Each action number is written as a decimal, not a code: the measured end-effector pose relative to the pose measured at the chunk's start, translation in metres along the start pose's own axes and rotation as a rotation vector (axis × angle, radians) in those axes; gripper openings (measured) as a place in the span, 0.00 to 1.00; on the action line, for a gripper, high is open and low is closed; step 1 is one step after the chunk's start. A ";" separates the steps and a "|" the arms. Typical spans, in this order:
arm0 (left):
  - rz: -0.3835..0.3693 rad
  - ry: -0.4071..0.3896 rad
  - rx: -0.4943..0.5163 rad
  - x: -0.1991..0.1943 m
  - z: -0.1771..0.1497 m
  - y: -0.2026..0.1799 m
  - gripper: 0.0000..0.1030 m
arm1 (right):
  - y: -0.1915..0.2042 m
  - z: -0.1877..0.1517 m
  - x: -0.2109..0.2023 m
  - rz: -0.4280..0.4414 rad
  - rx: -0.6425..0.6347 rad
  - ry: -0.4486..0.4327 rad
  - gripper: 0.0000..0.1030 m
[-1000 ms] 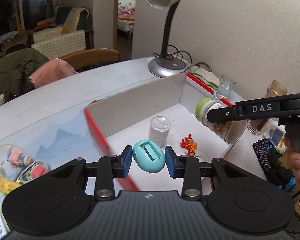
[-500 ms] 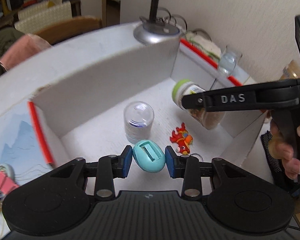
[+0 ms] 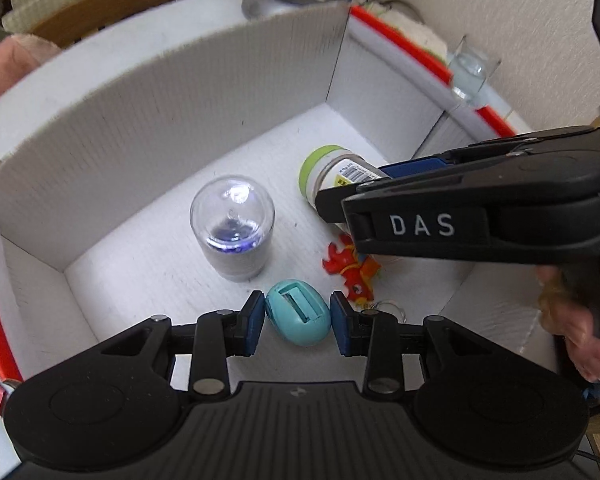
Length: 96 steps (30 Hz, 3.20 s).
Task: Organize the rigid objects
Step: 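Carry the sharpener and toothpick jar with both tools into the red shoebox, then open both tools to drop the sharpener and jar into the box, then withdraw both tools from the box toward the remaining table items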
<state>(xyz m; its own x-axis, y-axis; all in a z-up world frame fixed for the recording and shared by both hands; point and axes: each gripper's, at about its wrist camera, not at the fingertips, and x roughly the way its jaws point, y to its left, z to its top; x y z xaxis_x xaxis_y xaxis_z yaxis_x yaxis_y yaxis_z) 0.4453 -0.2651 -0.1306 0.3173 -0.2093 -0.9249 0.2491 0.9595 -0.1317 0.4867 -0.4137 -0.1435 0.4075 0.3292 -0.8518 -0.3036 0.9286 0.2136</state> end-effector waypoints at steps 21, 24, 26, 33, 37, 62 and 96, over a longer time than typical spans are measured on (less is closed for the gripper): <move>-0.025 0.078 0.007 0.003 -0.006 -0.002 0.59 | -0.002 -0.004 -0.001 -0.009 0.017 0.060 0.49; -0.024 0.027 0.012 -0.008 -0.010 -0.002 0.59 | -0.001 -0.007 -0.007 -0.008 0.019 0.052 0.52; -0.038 0.000 0.000 -0.015 -0.014 0.001 0.60 | 0.001 -0.008 -0.012 -0.010 0.019 0.041 0.55; -0.044 -0.108 -0.023 -0.051 -0.030 0.008 0.60 | 0.008 -0.011 -0.037 -0.001 0.013 -0.002 0.60; -0.038 -0.164 -0.040 -0.072 -0.033 0.012 0.60 | 0.014 -0.014 -0.054 0.006 0.002 -0.031 0.61; 0.050 -0.387 -0.142 -0.194 -0.134 0.078 0.60 | 0.113 -0.059 -0.134 0.106 -0.046 -0.178 0.79; 0.179 -0.398 -0.379 -0.227 -0.294 0.273 0.99 | 0.341 -0.152 -0.068 0.207 -0.347 -0.123 0.99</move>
<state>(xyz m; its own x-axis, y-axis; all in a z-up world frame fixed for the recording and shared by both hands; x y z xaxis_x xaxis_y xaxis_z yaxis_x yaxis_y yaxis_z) 0.1723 0.0994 -0.0617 0.6625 -0.0220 -0.7488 -0.1623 0.9716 -0.1720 0.2246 -0.1454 -0.0853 0.4008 0.5405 -0.7397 -0.6535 0.7345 0.1827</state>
